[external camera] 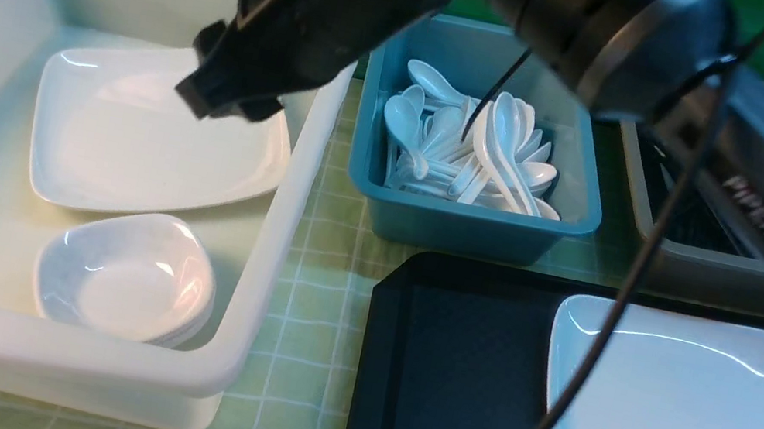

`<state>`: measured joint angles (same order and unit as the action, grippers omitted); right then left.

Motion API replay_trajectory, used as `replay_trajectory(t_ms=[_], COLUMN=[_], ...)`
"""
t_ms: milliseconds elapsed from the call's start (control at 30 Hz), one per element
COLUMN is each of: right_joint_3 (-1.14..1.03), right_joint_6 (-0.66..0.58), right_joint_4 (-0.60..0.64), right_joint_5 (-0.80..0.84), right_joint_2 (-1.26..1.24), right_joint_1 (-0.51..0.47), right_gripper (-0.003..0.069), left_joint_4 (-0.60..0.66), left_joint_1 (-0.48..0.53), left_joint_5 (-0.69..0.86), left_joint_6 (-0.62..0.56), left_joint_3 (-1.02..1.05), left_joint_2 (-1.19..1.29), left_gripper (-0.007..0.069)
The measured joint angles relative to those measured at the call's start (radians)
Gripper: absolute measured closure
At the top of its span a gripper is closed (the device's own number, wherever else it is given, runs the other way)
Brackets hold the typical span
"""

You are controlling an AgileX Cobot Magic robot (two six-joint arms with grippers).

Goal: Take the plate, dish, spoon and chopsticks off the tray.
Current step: Use the left arm to grab a plate from the dinner plate

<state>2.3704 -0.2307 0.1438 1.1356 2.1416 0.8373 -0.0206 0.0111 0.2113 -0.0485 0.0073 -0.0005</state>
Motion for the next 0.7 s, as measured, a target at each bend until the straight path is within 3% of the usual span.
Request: replay_trajectory(t_ms=[167,267,467,700], right_joint_3=[0.018,0.018,-0.045,-0.404], right_joint_6=[0.031,0.07,0.109,0.167], right_joint_4=[-0.194,-0.277,-0.307,-0.312], right_joint_5=[0.07,0.076,0.076,0.078], right_joint_2=[-0.092,-0.169,-0.385,-0.716], right_joint_1=[0.0,0.0,0.0,0.0], right_gripper=[0.0578,0.0643,0.0655,0.0652], left_joint_4=[0.0,0.0,0.0,0.0], left_joint_1=[0.0,0.0,0.0,0.0], left_joint_5=[0.0,0.0,0.0,0.0], left_joint_6=[0.0,0.0,0.0,0.0], left_joint_3=[0.0,0.0,0.0,0.0], left_joint_2=[0.0,0.0,0.0,0.0], left_gripper=[0.0627,0.0627,0.0627,0.0627])
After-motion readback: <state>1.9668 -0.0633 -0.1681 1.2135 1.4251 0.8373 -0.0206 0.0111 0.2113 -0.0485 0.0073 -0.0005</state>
